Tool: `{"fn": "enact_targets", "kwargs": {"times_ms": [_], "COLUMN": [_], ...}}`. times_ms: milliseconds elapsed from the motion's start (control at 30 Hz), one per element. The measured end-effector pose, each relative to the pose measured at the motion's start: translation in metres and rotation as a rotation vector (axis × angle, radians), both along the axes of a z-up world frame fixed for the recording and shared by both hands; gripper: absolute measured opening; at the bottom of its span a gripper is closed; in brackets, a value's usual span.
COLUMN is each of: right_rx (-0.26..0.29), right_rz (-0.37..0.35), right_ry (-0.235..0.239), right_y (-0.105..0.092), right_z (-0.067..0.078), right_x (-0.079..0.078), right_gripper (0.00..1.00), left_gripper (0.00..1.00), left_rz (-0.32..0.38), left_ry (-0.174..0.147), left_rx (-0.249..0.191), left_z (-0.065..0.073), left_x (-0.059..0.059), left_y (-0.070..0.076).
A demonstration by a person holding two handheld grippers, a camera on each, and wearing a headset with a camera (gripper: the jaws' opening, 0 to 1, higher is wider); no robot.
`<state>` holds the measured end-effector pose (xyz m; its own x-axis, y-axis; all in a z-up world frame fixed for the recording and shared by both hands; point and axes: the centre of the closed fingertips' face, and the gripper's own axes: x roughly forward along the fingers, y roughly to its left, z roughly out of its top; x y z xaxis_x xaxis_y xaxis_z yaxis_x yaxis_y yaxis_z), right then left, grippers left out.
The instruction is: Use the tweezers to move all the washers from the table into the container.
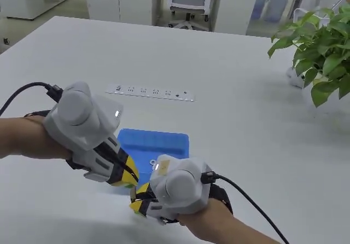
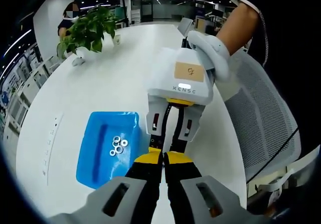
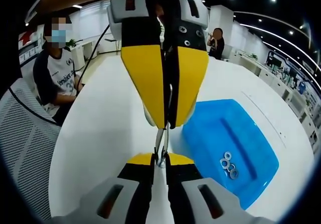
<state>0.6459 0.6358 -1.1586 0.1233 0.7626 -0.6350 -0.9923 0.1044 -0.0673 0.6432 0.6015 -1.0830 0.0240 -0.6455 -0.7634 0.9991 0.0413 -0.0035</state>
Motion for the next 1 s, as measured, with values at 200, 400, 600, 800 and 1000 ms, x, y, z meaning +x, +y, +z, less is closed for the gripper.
{"fn": "enact_targets", "kwargs": {"times_ms": [200,400,600,800,1000], "right_rx": [-0.005,-0.006,0.001,0.008,0.008], "right_rz": [-0.002,-0.003,-0.012,-0.022,-0.033], "right_ry": [0.003,-0.008,-0.016,-0.028,-0.040], "right_y": [-0.001,-0.003,-0.004,-0.006,-0.008], "right_z": [0.000,0.007,0.018,0.030,0.042], "right_x": [0.000,0.000,0.001,0.001,0.004], "right_gripper": [0.09,0.09,0.09,0.09,0.09], "left_gripper": [0.05,0.05,0.05,0.05,0.05], "left_rz": [-0.004,-0.001,-0.004,-0.009,-0.016], "left_ry": [-0.001,-0.006,-0.013,-0.023,-0.037], "left_rx": [0.010,0.009,0.003,-0.005,-0.010], "left_z": [0.000,0.007,0.017,0.030,0.041], "left_x": [-0.002,-0.002,-0.002,-0.003,-0.002], "left_y": [0.001,0.000,-0.002,-0.005,-0.007]}}
